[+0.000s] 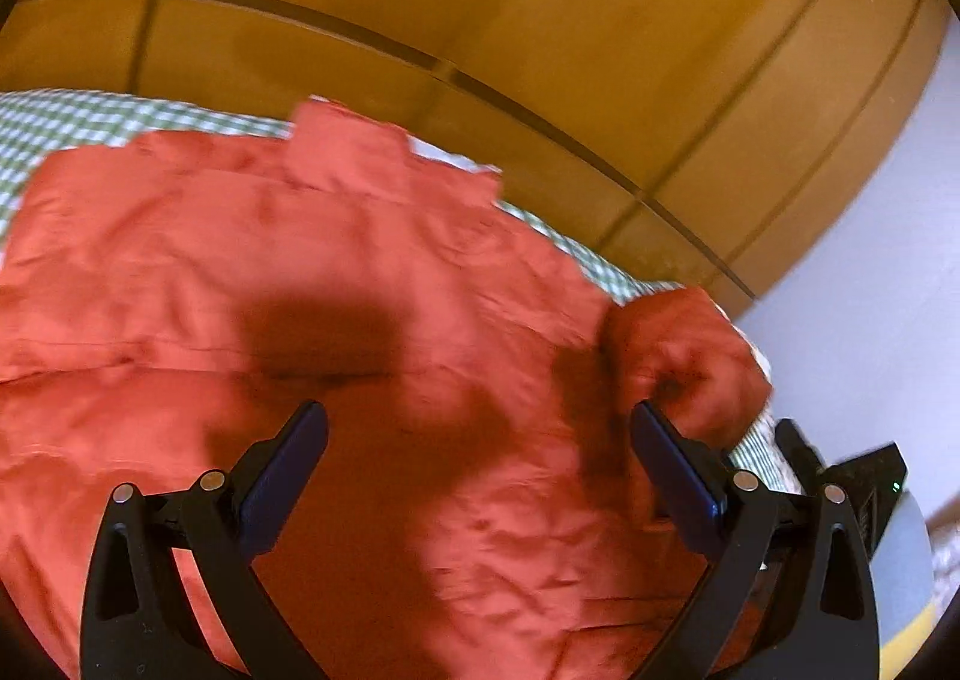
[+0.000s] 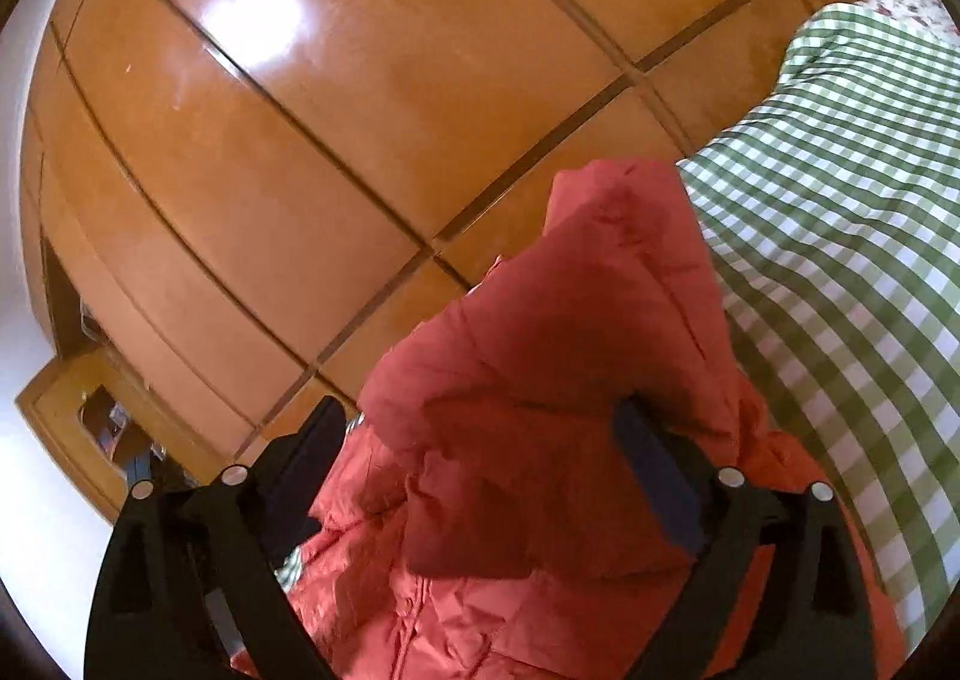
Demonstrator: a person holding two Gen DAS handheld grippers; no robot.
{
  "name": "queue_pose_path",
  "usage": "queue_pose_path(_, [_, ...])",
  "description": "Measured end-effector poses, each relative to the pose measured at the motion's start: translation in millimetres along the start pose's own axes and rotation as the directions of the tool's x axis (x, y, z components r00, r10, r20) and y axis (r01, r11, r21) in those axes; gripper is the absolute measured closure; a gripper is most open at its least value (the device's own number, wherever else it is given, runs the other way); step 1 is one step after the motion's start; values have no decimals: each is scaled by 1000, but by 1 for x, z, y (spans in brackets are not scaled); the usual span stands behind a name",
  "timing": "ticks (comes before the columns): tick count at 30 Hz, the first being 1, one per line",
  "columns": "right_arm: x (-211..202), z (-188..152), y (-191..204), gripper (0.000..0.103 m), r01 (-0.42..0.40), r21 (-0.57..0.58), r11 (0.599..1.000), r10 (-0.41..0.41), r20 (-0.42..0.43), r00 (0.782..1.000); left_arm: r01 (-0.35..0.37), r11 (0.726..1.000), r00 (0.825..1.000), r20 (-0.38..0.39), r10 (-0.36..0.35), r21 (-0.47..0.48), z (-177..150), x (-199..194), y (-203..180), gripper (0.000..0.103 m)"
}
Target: Fold small clothes
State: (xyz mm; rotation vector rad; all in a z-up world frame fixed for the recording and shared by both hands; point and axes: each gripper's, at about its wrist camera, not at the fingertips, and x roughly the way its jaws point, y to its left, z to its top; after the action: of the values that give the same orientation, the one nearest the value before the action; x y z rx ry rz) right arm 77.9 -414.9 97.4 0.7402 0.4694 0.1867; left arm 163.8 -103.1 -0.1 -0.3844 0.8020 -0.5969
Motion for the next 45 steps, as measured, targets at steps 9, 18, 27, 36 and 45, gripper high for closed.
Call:
queue_pose_path(9, [-14,11,29,6,-187,-81,979,192,55,980,57,995,996,-67,-52,79,-12,40,-25,4])
queue_pose_path(18, [-43,7,-75,2,314,241,918,-358,171,918,249,961,944,-194,-269,-122,-22,98,-30,41])
queue_pose_path(27, [-25,-24,-86,2,381,183,906,-402,96,910,233,972,968,-87,-234,-21,31,57,-28,93])
queue_pose_path(36, [5,-13,-62,2,475,-27,879,-476,-73,877,27,990,1000,7,-26,-139,44,26,74,93])
queue_pose_path(45, [82,17,-39,2,600,-429,675,-709,-153,689,56,948,998,29,-50,-312,17,27,121,93])
